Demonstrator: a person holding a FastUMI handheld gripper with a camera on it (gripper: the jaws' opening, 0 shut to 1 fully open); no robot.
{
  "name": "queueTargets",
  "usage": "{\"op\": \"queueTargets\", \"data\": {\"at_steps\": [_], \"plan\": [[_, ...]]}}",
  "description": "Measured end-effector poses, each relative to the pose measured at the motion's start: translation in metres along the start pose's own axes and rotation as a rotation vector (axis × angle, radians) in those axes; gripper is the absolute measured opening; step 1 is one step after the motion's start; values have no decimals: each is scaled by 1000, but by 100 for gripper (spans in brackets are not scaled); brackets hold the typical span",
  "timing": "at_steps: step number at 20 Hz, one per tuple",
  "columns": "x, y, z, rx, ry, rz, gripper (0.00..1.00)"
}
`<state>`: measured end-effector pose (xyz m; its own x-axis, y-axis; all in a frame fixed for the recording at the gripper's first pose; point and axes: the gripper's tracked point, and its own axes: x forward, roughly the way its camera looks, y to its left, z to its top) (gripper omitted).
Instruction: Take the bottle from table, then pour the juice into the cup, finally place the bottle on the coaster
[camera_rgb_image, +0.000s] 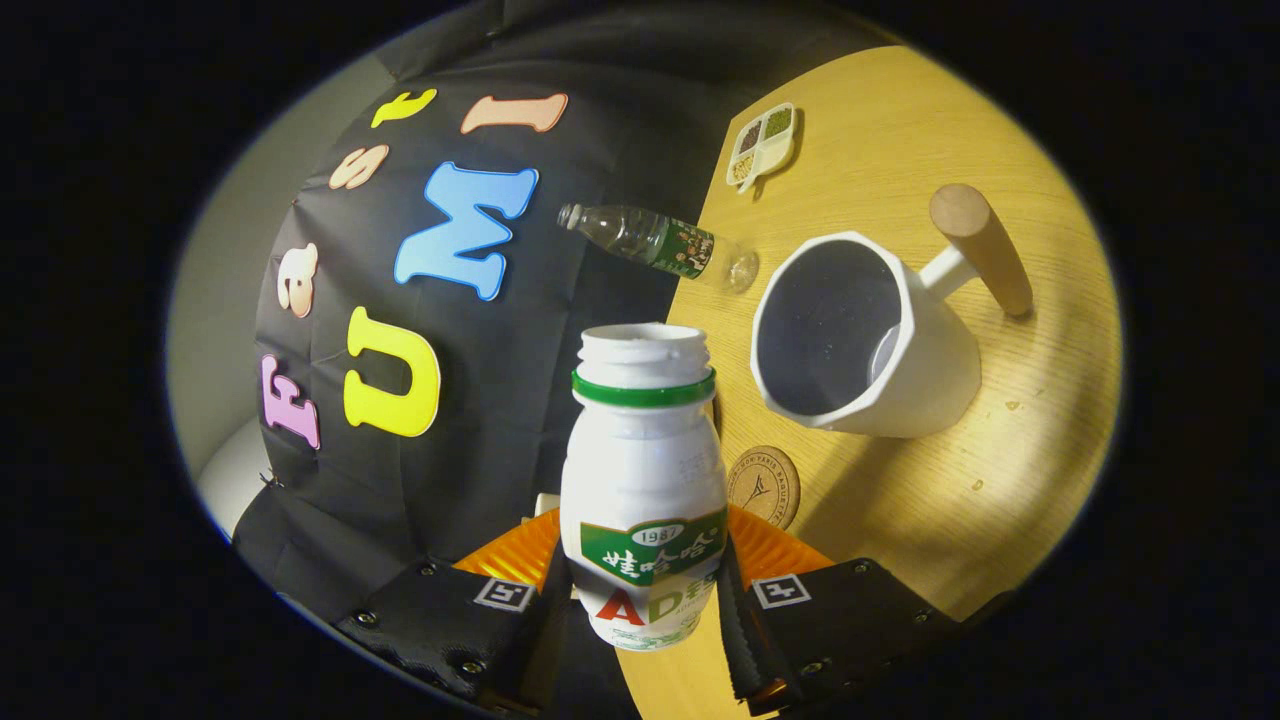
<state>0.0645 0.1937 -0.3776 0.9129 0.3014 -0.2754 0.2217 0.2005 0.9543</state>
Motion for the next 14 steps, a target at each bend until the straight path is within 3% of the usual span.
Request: {"op": "queueTargets", "data": {"at_steps": [14], "plan": [[-1,9,0,238,-13,27,64]]}}
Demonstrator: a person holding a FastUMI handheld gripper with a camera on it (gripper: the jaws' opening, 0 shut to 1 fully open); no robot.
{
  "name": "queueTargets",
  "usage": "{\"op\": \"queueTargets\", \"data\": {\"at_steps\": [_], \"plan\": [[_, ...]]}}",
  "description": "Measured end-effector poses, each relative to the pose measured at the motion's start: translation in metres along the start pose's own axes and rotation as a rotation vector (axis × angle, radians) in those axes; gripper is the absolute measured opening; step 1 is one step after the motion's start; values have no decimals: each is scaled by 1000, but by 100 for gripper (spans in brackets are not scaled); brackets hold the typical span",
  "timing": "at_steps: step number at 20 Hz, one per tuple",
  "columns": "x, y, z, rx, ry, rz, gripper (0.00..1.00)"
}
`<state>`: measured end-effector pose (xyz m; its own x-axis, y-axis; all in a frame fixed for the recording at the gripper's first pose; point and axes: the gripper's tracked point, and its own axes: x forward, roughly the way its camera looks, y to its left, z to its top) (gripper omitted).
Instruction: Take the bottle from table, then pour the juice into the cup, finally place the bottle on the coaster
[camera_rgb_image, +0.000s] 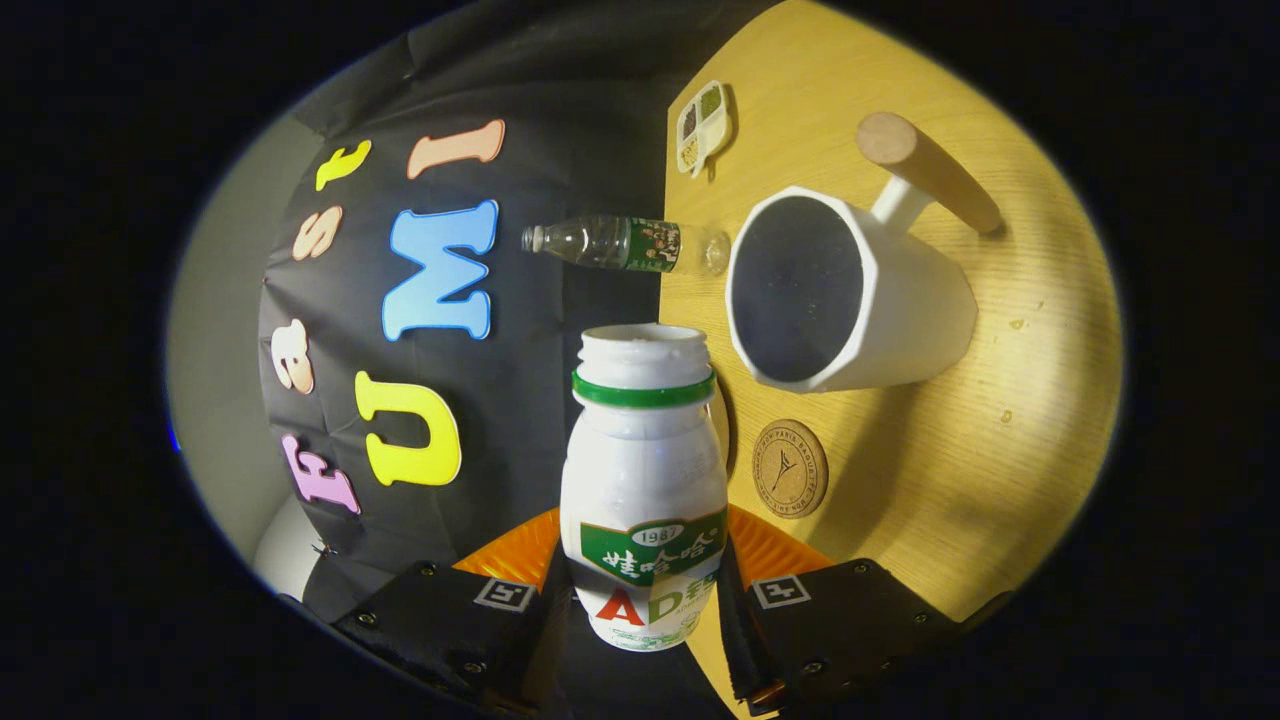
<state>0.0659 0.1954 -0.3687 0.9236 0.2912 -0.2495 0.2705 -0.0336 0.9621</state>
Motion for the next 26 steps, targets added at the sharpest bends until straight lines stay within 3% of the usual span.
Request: {"op": "queueTargets", "data": {"at_steps": [8,26], "plan": [[4,2,0,86,-4,1,64],[4,3,4,135,-17,-16,64]]}}
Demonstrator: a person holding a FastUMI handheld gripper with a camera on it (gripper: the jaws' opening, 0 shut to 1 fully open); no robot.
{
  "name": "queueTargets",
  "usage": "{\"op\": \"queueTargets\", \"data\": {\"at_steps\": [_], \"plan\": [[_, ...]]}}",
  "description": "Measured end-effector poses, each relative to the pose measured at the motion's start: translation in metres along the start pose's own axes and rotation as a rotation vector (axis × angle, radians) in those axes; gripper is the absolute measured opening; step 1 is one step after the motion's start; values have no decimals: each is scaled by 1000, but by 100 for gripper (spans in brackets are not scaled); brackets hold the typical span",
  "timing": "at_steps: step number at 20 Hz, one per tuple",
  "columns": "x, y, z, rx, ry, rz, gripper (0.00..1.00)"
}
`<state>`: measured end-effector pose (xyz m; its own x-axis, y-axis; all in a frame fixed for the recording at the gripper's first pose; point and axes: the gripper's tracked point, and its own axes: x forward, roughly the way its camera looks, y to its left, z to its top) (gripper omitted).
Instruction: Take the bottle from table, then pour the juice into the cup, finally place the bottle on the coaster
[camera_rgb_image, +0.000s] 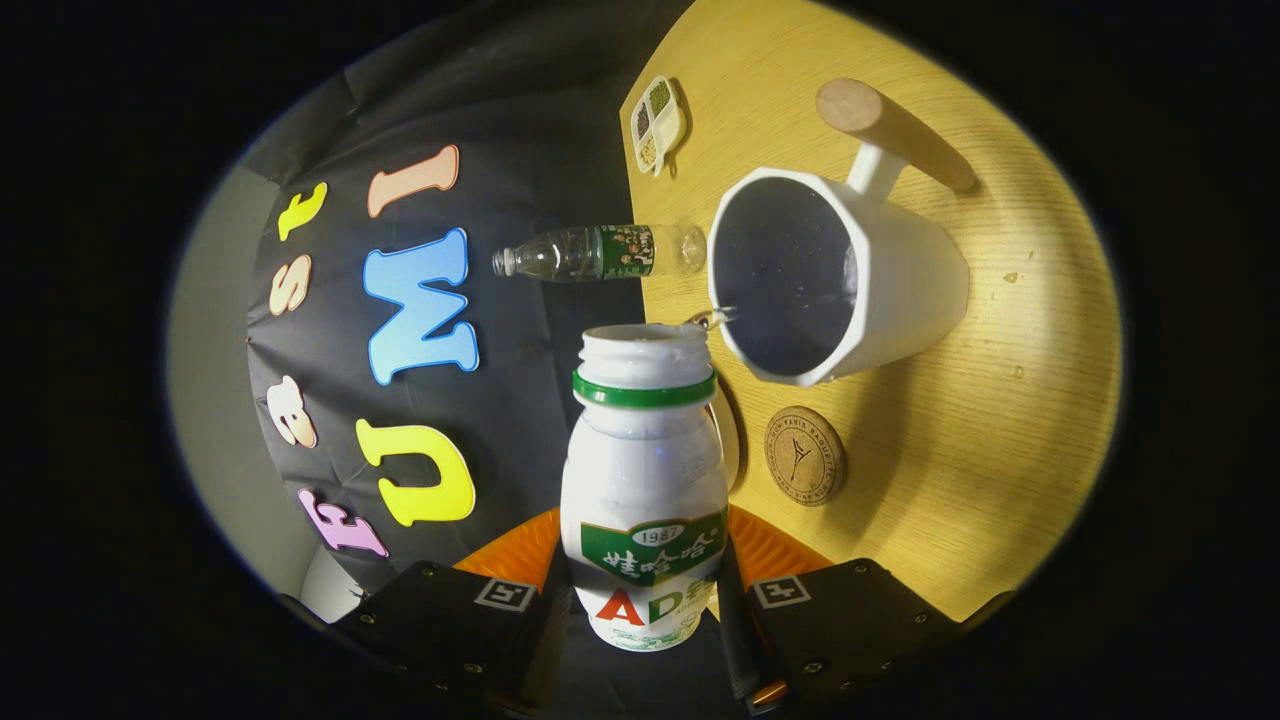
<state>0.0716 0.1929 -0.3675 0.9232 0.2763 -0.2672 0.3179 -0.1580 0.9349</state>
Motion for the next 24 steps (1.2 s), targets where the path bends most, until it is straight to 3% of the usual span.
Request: {"op": "queueTargets", "data": {"at_steps": [24], "plan": [[6,-1,-7,106,5,-34,64]]}}
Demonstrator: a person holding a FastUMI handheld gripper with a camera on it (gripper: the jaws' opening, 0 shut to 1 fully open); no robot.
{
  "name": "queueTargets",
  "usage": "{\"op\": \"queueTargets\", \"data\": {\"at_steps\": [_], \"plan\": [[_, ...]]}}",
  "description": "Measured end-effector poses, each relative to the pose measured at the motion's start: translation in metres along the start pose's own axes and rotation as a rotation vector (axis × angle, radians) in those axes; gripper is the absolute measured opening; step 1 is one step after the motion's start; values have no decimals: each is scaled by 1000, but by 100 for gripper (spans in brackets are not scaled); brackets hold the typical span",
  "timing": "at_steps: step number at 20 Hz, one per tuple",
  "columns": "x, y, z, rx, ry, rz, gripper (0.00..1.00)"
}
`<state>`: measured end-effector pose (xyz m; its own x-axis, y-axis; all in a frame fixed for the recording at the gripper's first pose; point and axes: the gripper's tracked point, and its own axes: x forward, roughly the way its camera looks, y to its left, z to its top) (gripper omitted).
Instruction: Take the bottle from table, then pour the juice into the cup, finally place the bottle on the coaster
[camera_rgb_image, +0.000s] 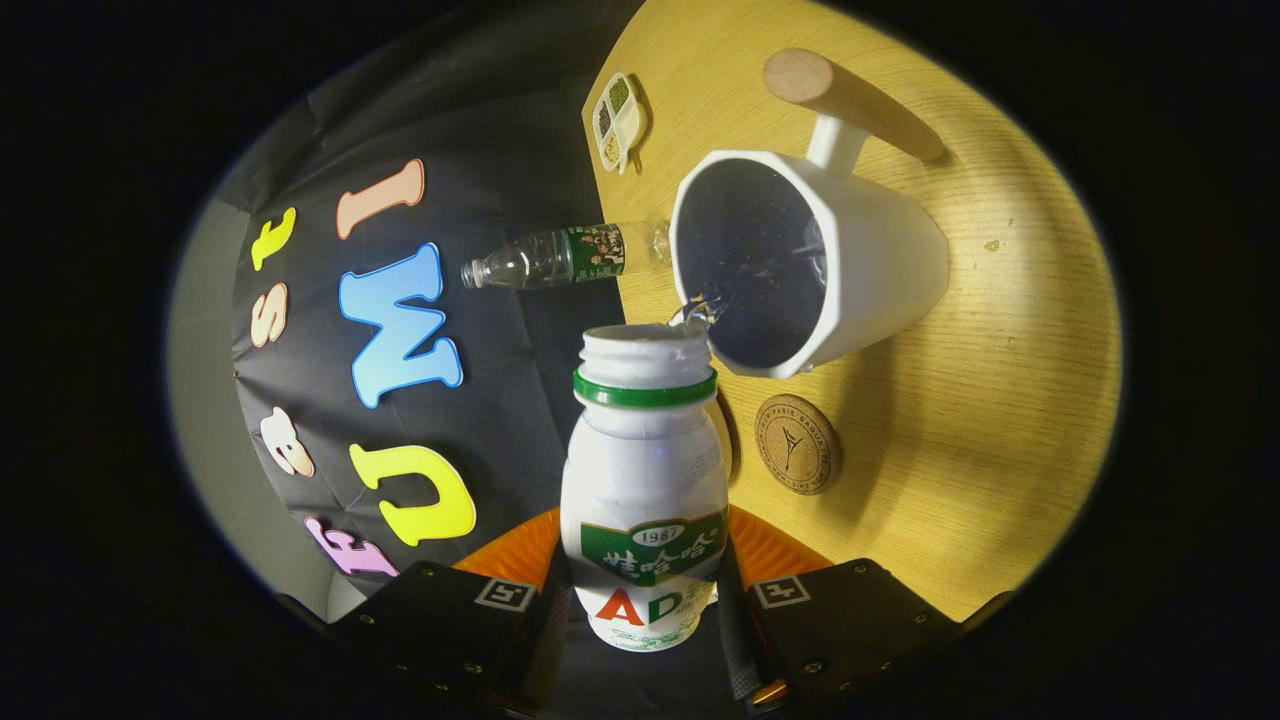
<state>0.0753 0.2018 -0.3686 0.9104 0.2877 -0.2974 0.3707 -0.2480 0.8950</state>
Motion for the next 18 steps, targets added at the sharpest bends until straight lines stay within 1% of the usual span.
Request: {"op": "queueTargets", "data": {"at_steps": [9,18], "plan": [[-2,3,-3,39,-1,0,64],[-3,9,-7,35,8,10,64]]}}
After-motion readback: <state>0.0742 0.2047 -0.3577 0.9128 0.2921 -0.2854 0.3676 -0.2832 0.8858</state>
